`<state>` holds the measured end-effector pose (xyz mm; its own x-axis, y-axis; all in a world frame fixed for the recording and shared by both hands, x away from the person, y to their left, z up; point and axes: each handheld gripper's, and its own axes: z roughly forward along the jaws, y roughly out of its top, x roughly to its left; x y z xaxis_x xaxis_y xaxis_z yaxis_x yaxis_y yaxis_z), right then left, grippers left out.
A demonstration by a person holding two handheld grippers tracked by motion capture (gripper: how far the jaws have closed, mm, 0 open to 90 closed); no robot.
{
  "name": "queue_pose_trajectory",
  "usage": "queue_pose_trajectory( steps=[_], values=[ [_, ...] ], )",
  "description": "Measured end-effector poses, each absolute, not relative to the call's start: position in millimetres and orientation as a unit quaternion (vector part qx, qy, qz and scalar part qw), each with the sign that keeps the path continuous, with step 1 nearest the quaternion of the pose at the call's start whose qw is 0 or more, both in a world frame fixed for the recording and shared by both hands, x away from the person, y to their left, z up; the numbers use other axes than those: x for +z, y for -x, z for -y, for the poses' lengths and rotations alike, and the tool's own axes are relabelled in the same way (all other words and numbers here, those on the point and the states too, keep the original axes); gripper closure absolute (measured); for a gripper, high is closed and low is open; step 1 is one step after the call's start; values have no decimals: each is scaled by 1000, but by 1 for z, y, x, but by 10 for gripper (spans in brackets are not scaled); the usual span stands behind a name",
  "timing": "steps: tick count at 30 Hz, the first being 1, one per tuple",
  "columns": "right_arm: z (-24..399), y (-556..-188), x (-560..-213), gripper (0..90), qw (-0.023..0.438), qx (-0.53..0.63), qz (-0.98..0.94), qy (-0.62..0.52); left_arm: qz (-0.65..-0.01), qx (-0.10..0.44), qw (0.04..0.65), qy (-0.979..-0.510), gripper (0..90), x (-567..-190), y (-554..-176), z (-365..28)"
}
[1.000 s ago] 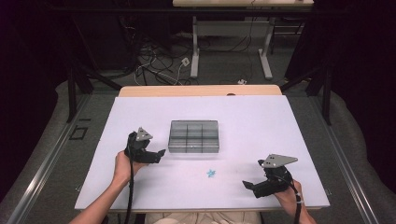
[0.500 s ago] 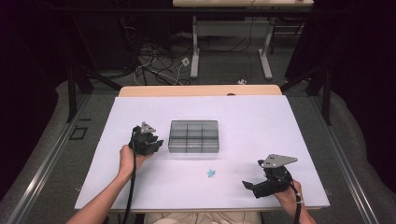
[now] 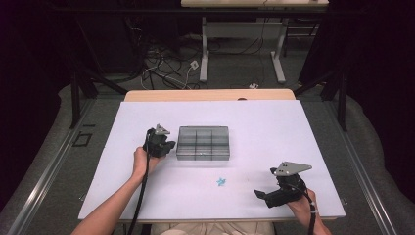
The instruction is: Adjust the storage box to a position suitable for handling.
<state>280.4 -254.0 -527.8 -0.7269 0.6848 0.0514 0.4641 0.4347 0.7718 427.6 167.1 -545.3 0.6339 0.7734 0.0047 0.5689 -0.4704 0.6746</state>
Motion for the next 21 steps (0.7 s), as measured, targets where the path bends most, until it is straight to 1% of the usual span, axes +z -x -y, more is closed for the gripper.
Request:
queue_pose_trajectory(
  steps=[7,21],
  values=[
    [254,-280,-527,10,133,402,-839,-341,-388,151,321,-850,895,-549,-429,-161],
    [254,-281,-527,10,133,401,-840,-341,-393,150,322,-848,895,-550,-429,-160]
  ],
)
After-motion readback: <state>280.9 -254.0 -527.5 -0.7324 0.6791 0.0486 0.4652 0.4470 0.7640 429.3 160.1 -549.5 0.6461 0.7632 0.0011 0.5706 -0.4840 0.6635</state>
